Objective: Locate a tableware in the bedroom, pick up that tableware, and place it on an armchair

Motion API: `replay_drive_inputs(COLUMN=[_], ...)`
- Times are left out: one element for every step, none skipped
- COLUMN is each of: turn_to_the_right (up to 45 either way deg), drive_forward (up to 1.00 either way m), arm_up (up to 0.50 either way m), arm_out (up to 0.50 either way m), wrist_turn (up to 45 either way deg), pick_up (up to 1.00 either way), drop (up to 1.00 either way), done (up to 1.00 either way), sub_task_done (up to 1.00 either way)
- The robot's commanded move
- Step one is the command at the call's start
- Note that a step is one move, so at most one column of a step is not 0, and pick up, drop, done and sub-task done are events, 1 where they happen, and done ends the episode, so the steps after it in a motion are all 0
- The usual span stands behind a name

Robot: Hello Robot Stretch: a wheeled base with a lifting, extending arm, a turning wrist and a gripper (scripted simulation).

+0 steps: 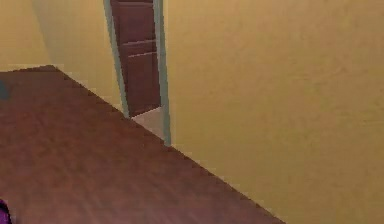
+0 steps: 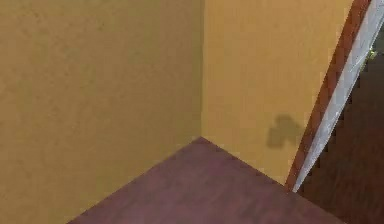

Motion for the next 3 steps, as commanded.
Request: replay_drive_inputs(turn_to_the_right=[0.0, -42.0, -3.0], drive_forward=[0.90, 0.00, 0.00], arm_up=[0.00, 0.00, 0.00], arm_out=[0.00, 0.00, 0.00], wrist_turn=[0.0, 0.0, 0.0], pick_up=[0.00, 0.00, 0.00], drop=[0.00, 0.00, 0.00], done=[0.00, 0.00, 0.00], sub_task_done=[0.00, 0.00, 0.00])
